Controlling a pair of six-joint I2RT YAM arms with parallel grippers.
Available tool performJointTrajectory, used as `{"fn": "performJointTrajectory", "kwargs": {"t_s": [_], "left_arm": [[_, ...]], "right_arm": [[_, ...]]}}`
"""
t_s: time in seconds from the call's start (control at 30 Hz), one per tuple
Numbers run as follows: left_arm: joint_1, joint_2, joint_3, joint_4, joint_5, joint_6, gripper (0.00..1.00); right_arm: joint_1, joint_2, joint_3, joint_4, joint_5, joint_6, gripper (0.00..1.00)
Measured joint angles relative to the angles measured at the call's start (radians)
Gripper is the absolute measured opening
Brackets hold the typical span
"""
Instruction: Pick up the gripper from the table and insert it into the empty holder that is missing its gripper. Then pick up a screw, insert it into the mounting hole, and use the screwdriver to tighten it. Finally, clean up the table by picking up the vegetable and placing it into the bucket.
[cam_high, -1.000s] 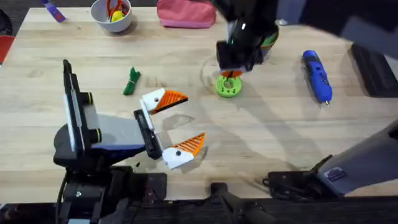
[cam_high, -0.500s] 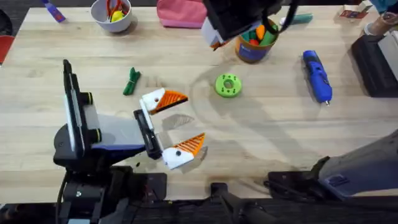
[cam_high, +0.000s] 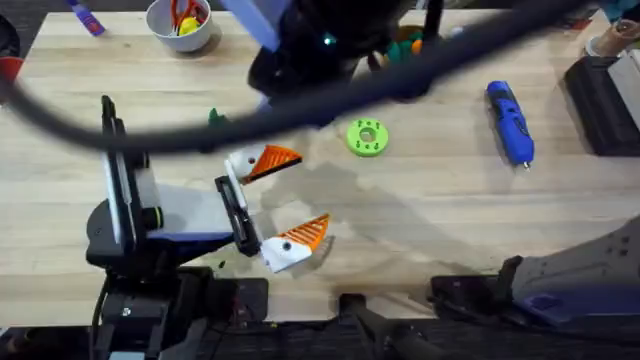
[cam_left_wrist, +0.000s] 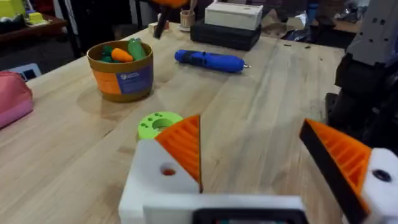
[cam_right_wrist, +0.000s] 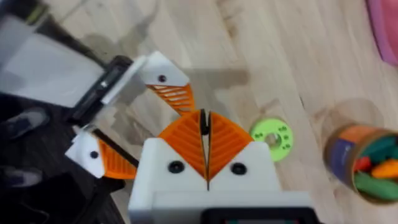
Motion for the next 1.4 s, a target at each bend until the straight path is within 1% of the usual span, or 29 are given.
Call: {"fn": "performJointTrajectory", "kwargs": {"t_s": [0.2,0.47,0.73,0.97,1.23,1.4], "left_arm": [[0.0,0.0,0.0,0.0,0.0,0.0,0.985],[0.0,0.0,0.0,0.0,0.0,0.0,0.986],[0.0,0.0,0.0,0.0,0.0,0.0,0.987],[0.0,0.0,0.0,0.0,0.0,0.0,0.987],[0.0,0.0,0.0,0.0,0.0,0.0,0.985],[0.0,0.0,0.0,0.0,0.0,0.0,0.987]], "right_arm": [[0.003,0.008,0.0,0.006,-0.108,-0.077,0.006],[0.025,0.047,0.0,0.006,-0.143,-0.135,0.006],[0.035,0.098,0.0,0.002,-0.151,-0.172,0.006],[0.059,0.103,0.002,-0.028,-0.125,-0.194,0.006],[0.063,0.148,0.109,-0.073,-0.078,-0.198,0.006],[0.077,0.184,0.124,-0.08,-0.06,-0.204,0.006]]}}
